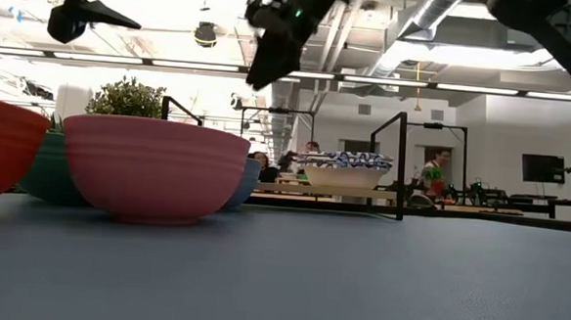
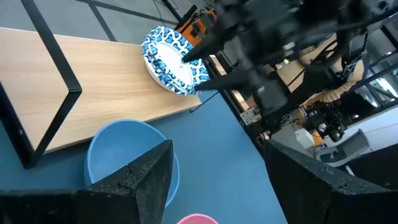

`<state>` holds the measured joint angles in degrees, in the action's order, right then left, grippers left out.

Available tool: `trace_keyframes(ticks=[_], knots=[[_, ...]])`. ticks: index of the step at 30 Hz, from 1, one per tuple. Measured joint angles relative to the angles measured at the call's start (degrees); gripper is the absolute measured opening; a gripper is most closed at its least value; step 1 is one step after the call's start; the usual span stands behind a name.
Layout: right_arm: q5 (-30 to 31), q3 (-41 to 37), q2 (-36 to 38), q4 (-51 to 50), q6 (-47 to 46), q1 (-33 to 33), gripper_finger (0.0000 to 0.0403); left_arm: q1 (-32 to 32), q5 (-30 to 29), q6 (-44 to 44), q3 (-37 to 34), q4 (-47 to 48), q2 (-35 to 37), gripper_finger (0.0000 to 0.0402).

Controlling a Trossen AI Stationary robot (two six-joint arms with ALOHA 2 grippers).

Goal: Place and stack bowls onto a shelf
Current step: Put the blue bowl on the shelf

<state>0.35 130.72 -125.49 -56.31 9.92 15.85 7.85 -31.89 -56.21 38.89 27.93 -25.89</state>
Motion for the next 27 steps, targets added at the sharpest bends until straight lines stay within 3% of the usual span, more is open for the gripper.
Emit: trace_keyframes(ticks=[13,20,27], knots=[[-3.95,0.0,-11.49,-0.35,-4.99,-0.28,0.023,0.01,1.13,0.01,0.0,0.15,0.0,0.0235],[-5.38,-0.02,-13.74,-0.59,-5.0,-0.3,0.0227,0.0,1.65,0.03,0.0,0.29,0.01,0.0235],[-6.31,0.0,-13.64,0.07,-5.01,-0.15,0.0151,0.01,1.66,0.03,0.0,1.52,0.0,0.0235]])
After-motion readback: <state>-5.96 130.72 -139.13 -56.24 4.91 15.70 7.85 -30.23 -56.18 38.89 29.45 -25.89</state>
